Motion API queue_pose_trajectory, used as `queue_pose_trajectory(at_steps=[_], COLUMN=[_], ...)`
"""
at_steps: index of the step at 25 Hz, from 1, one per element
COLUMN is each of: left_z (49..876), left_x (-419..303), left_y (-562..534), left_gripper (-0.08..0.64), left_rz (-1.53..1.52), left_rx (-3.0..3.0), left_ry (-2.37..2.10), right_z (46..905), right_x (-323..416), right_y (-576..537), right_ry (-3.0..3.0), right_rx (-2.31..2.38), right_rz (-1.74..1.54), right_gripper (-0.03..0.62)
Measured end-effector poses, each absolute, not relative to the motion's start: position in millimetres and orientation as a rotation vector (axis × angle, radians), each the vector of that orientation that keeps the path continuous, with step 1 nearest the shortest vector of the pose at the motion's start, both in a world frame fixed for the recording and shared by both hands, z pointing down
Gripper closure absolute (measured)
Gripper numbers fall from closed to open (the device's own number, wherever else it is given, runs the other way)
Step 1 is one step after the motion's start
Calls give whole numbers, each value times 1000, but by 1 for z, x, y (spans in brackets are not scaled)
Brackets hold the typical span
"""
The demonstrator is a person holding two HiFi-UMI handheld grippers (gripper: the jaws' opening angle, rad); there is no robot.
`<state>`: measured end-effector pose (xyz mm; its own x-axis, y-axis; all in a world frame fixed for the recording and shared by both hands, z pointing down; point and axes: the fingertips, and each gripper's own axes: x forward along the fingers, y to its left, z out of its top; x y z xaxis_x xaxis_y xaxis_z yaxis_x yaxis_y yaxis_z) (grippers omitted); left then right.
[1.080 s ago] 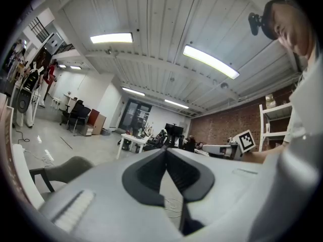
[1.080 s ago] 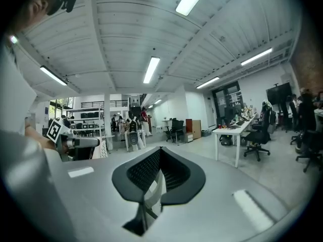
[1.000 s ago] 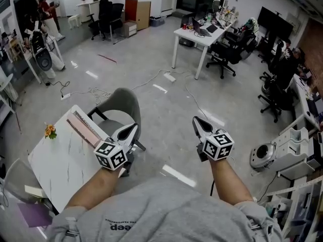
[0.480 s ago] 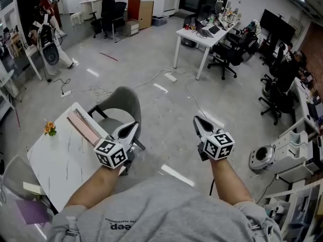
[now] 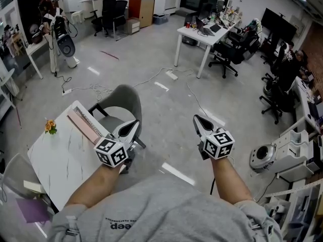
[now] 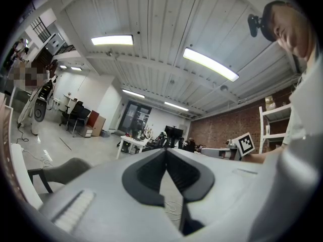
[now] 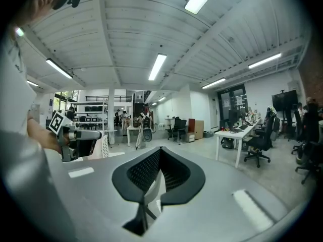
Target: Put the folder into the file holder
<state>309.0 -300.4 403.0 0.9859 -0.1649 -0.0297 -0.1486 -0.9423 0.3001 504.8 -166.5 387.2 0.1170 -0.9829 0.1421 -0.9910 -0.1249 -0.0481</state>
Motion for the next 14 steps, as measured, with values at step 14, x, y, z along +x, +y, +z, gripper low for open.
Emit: queue_pose_trajectory(at_steps=[14], left_z=[401], left_x=[308], left_y=[-301], left_gripper=[500], left_rz=[-79], left_rx=[2834], left_ry=[-230], right_z=[387], right_x=[506], right_y=[-167], right_ry=[-2041], right_rx=[2293], right_rz=[216], right_gripper=[589])
